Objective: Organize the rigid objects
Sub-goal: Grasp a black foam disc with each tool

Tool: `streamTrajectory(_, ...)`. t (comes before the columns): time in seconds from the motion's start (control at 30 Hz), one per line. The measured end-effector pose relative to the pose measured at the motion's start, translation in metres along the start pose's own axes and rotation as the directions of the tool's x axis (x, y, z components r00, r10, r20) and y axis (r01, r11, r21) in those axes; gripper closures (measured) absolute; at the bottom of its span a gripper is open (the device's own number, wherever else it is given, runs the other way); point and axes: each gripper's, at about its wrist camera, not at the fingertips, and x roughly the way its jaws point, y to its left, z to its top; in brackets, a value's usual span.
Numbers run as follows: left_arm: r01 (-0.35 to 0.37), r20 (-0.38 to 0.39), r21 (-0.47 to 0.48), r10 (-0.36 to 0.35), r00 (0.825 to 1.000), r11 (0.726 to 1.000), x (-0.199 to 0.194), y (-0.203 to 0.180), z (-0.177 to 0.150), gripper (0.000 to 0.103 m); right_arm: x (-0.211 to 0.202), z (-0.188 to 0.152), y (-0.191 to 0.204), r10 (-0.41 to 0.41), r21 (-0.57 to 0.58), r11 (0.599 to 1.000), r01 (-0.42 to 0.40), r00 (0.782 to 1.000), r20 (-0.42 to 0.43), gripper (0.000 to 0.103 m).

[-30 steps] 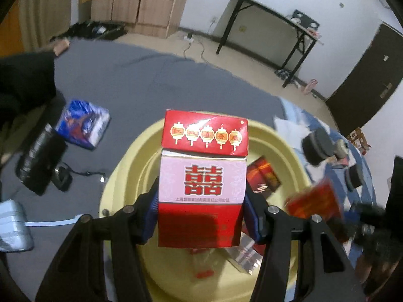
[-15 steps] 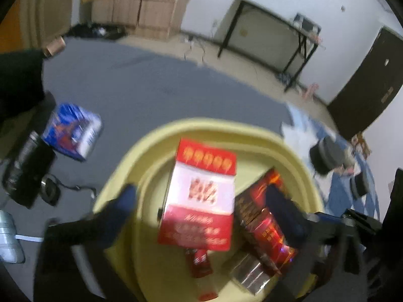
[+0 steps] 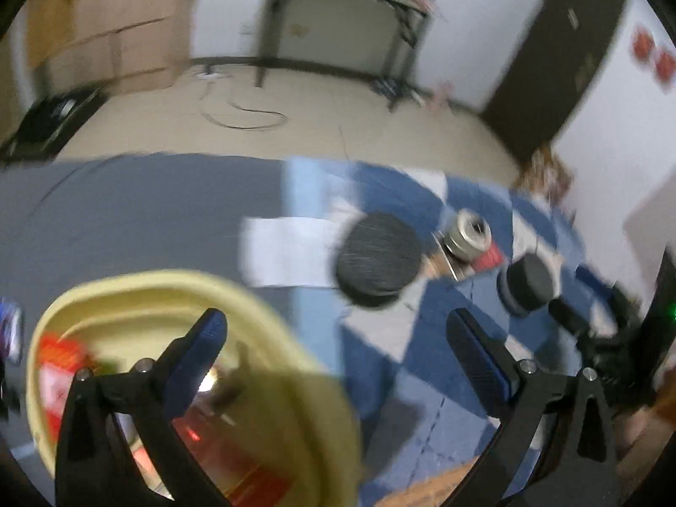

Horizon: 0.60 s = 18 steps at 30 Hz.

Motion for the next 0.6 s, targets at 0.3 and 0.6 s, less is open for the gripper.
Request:
streamTrajectory(0.3,-0.119,-0.095,0.057,0.124,0.988,0.991,0.091,-0.039,0.028,0.0,0.041,-0.016,-0.024,0.043,0.007,0.999,-0.043,0.992,-0.12,0.001)
streamTrajectory(0.6,-0.071,-0.051,0.039,0.073,0.996,0.997,0.078,-0.037,0.022,0.035,0.07,-0.002,-0.045,0.058,-0.021,0.998,-0.061,0.99,-0.127,0.036)
